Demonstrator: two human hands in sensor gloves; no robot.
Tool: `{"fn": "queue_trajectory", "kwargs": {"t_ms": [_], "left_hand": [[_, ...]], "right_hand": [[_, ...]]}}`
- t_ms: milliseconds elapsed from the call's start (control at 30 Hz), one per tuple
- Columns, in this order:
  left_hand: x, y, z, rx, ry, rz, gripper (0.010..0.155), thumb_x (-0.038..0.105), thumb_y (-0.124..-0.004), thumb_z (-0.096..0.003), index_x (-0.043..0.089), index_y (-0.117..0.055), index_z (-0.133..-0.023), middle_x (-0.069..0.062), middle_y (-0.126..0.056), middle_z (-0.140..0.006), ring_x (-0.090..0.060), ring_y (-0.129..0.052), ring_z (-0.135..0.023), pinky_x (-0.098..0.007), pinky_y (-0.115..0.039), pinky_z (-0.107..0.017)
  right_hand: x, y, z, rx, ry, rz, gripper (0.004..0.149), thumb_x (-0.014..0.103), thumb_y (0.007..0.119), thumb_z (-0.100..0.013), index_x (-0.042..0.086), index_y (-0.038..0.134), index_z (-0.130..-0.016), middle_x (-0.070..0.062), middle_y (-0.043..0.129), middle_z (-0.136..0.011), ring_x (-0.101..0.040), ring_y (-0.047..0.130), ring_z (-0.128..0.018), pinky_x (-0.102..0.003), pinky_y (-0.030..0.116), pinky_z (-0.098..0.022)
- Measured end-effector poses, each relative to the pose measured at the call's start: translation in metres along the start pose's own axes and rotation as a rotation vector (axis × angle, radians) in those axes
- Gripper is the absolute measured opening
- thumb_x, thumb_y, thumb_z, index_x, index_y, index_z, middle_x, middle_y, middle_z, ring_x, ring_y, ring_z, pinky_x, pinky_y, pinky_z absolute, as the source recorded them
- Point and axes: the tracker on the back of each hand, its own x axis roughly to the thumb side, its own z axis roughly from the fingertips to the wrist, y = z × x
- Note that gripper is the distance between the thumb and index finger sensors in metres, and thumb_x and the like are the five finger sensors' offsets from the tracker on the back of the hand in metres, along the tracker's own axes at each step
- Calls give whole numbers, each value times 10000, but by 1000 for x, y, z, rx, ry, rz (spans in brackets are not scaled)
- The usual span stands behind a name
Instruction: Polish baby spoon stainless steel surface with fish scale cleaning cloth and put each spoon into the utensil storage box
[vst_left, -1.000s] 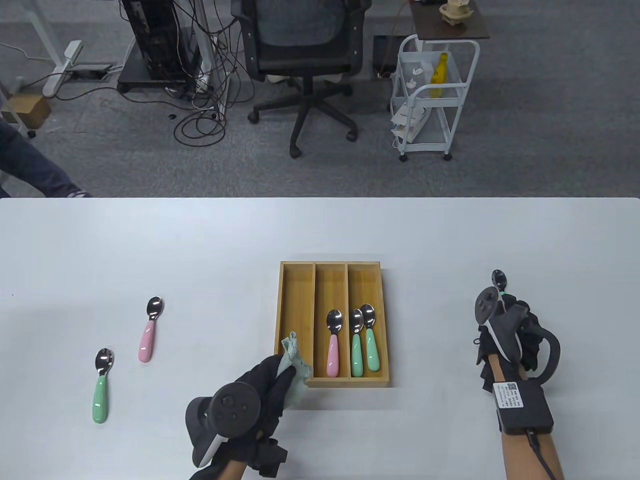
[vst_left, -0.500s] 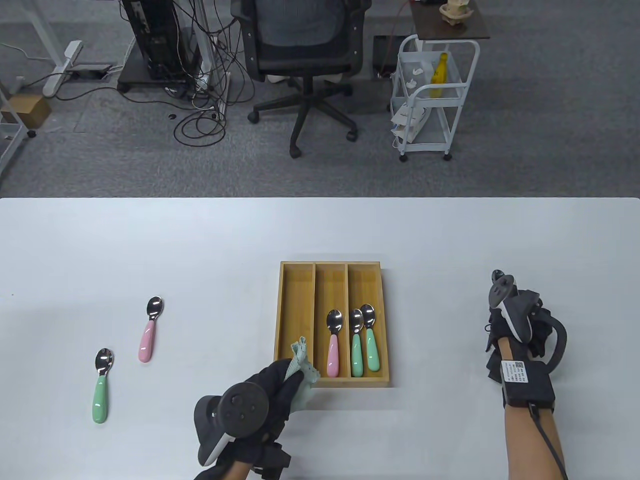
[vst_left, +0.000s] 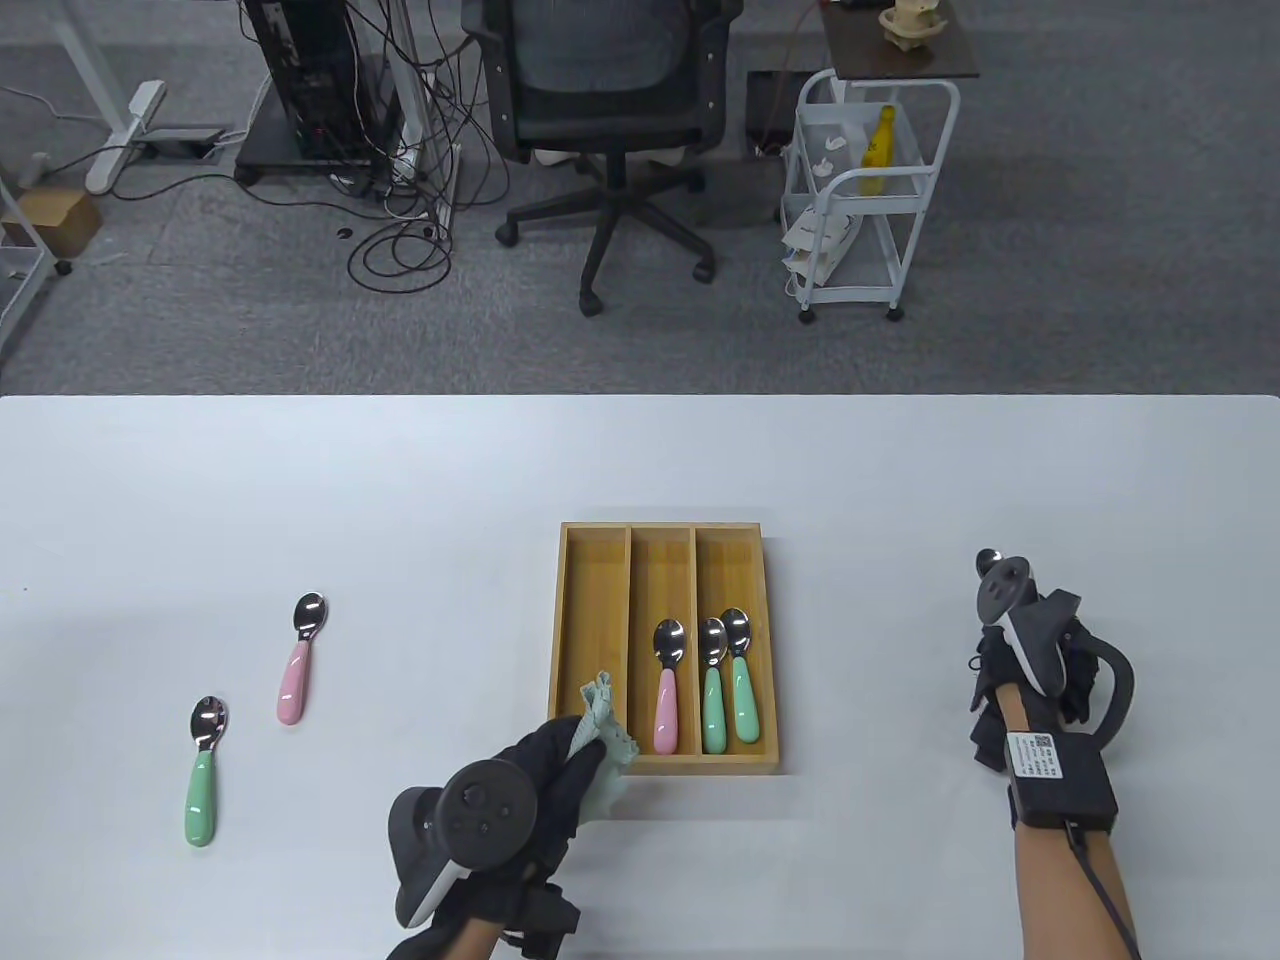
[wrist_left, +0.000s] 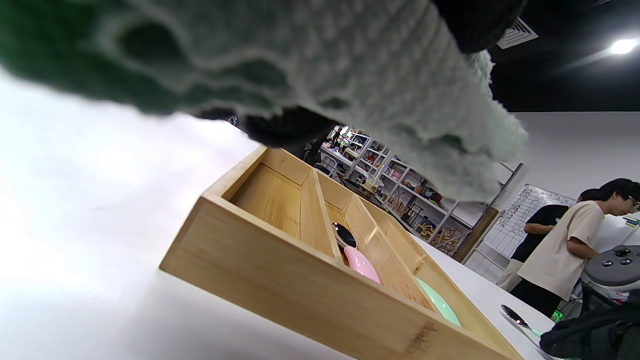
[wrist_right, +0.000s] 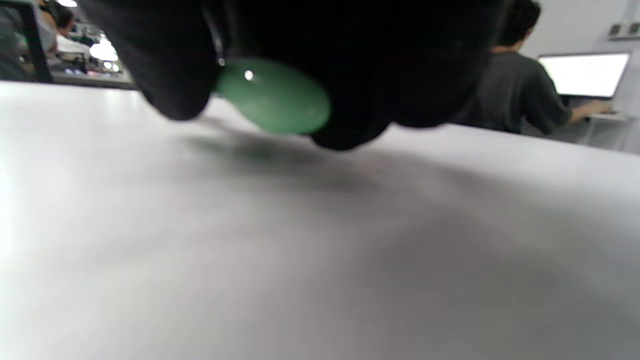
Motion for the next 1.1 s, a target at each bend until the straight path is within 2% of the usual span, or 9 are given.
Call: {"fn": "queue_trajectory", "kwargs": {"t_ms": [467,733,1100], "left_hand": [[-3,0,1,1,2,31,470,485,-648,-581,216,-783,-942,32,-998,-639,-194,-1043,-558,-449,-895,-515],[-7,0,1,-13,16,70,474,488,-644,-581,217,-781,-945,31,-997,-642,-196,-1042,-563,-449,-894,-517],[-21,-8,-2,-108,33,249,484,500,-633,-584,231,-759,-966,31,-988,-682,-197,-1035,-599,-450,-888,-541]], "right_hand": [[19,-52,96,-49,-239,-209,510,452,828,-541,138,807,-942,-96,887,-861,-264,1008,-637,-402,883,-442],[30,-65,149,-57,-371,-335,514,451,827,-536,148,798,-950,-89,880,-872,-260,1008,-640,-392,882,-443],[48,-67,205,-119,-790,-366,513,451,854,-496,215,781,-945,-30,855,-903,-241,970,-704,-408,858,-486]]}}
